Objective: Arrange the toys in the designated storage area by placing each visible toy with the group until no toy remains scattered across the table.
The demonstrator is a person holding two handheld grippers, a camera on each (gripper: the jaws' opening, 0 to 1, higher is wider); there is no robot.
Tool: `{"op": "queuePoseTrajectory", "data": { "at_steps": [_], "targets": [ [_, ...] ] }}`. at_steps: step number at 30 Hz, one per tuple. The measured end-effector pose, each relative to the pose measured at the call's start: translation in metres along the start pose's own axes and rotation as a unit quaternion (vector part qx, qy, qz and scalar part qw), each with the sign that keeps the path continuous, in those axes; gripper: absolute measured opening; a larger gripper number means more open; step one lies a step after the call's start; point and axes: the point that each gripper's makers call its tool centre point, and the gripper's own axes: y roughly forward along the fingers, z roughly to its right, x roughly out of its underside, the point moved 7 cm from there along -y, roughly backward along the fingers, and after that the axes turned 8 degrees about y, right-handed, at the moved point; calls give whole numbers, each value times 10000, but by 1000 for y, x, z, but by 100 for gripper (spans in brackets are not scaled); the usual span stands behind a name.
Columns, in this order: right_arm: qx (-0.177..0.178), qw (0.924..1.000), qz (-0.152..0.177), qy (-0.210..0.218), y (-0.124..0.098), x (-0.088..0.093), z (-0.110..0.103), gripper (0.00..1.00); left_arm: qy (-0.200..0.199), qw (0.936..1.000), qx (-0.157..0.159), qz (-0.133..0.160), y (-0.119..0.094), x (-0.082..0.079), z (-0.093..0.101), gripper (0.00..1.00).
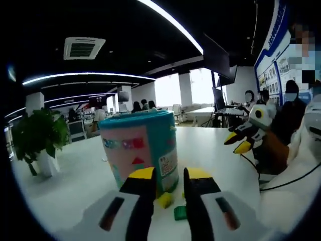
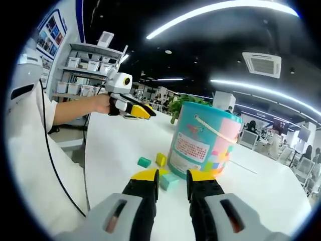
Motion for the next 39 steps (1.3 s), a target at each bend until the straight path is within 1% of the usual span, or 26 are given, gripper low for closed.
{"op": "queuePoseTrajectory", "data": {
  "at_steps": [2,6,12,15,17,18,19,20,23,26,32,34,36,37,39],
  "targets": [
    [31,10000,1,-11,-1,0,1,22,-34,10000,52,-28,1,5,1,23],
    [38,10000,13,1,-1,-1,2,22,-63,9999,101,-65,4,10,3,28],
    [3,10000,-28,7,1,1,0,22,-107,9996,158,-196,10,24,5,28],
    [-2,10000,-44,2,2,2,0,22,-241,9992,159,-275,13,31,3,31],
    [-5,10000,-36,7,1,2,0,22,-341,9982,256,-424,16,38,6,32],
    [-4,10000,-37,5,2,2,0,22,-326,9979,276,-491,17,41,8,33],
    [-2,10000,-42,6,2,2,0,22,-222,9974,327,-600,18,44,9,33],
    [-7,10000,-46,10,2,2,0,22,-147,9974,319,-628,20,46,10,33],
    [-10,10000,-56,7,2,3,0,22,-119,9977,276,-615,21,47,10,33],
    [-14,10000,-61,-2,2,3,-1,22,-218,9981,289,-495,21,45,9,33],
    [-15,10000,-62,5,1,4,0,22,-157,9983,255,-507,20,45,7,32],
    [-24,10000,-57,-2,1,4,-1,22,-171,9981,293,-516,23,48,9,32],
    [-25,10000,-56,-2,1,3,-1,22,-85,9980,324,-540,25,50,10,32],
    [-20,10000,-56,2,1,3,-1,22,-54,9981,320,-526,27,51,9,32],
    [-3,10000,-48,24,1,3,0,22,-113,9983,288,-503,30,51,6,32]
  ]
}}
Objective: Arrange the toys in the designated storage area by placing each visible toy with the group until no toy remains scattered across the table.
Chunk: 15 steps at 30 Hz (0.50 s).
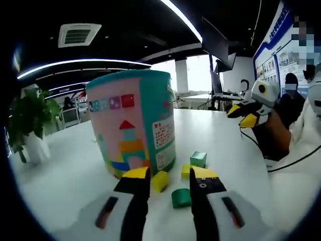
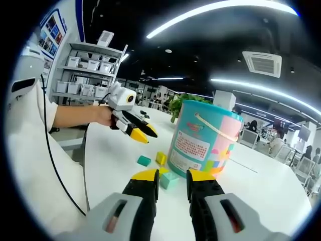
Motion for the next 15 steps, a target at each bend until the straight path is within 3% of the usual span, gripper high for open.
{"op": "queuePoseTrajectory", "data": {
  "at_steps": [15],
  "targets": [
    [-34,9996,154,237,-2,-1,2,26,140,9996,-20,-229,16,7,2,30]
  ]
}}
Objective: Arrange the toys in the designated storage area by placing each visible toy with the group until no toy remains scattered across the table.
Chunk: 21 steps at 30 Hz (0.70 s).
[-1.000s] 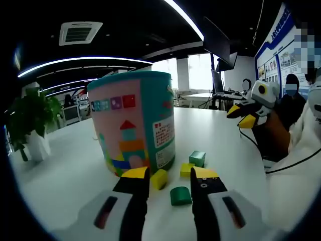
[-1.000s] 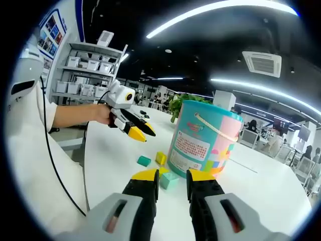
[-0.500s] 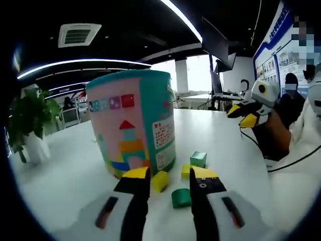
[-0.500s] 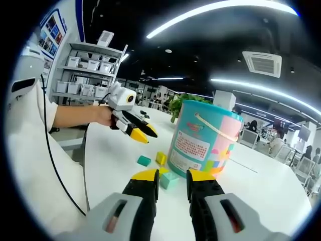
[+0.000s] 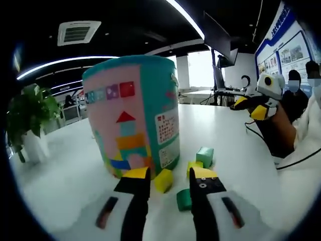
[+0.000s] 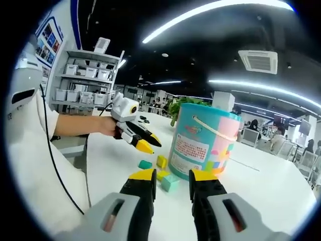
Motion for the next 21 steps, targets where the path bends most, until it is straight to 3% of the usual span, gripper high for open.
{"op": "queuePoseTrajectory", "data": {
  "at_steps": [6,16,21],
  "targets": [
    [63,10000,-15,-60,0,0,1,24,238,9996,57,-153,4,3,4,27],
    [62,9999,-82,-124,1,3,1,23,93,9995,-93,-274,13,15,-15,27],
    [66,9998,-120,-166,2,3,1,23,6,9996,-14,-282,21,19,-15,27]
  ]
}}
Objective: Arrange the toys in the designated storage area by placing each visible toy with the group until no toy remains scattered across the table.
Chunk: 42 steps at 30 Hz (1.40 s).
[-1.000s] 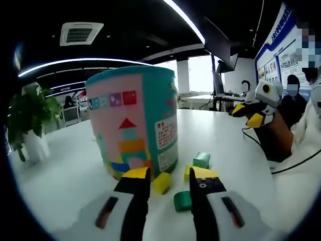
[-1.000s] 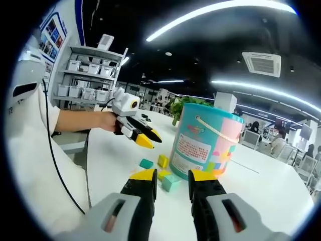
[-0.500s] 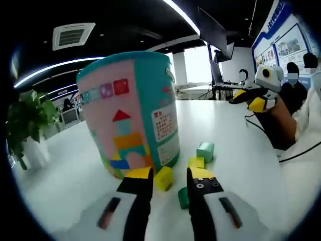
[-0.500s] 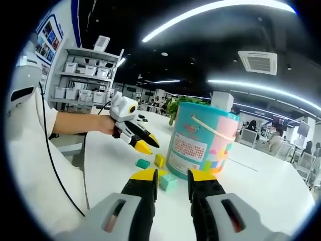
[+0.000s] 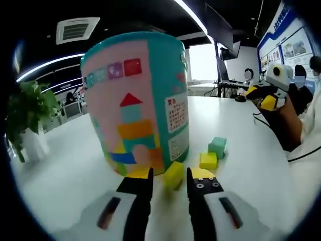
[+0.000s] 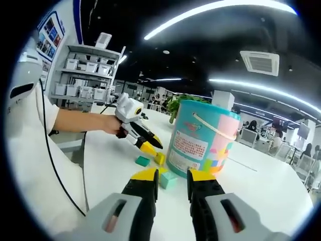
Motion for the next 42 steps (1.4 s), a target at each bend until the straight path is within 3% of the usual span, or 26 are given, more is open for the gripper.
{"op": "queuePoseTrajectory", "data": {
  "at_steps": [3,5,8,10,16,23,26,27,29,33,39,42],
  "targets": [
    [4,10000,12,-8,0,-1,0,23,58,10000,27,-64,4,3,2,19],
    [11,10000,16,-7,-1,-1,1,22,134,9995,-253,-166,4,5,-2,12],
    [17,10000,12,-9,-1,0,1,22,152,9997,-112,-121,2,4,4,11],
    [17,10000,10,-5,-1,0,1,22,406,9990,-114,-143,2,3,6,11],
    [0,10000,3,-11,-1,1,0,22,301,9994,-50,-134,9,1,10,17],
    [27,10000,8,0,-1,1,2,22,100,9999,-68,-58,9,1,15,11],
    [13,10000,-8,-1,-1,2,2,22,98,9998,135,67,4,-1,17,11],
    [15,10000,-15,-4,0,2,2,22,-23,10000,28,91,0,0,14,11],
    [18,10000,-4,2,0,2,2,22,-134,9999,-31,94,-6,-3,6,10],
    [18,10000,-3,3,0,2,1,22,-378,9982,-273,371,-22,-18,3,10],
    [18,10000,3,-21,0,0,0,22,-175,9954,-403,852,-44,-48,-4,10],
    [0,10000,2,-43,1,0,-1,22,-324,9942,-388,952,-53,-59,-11,10]
  ]
}}
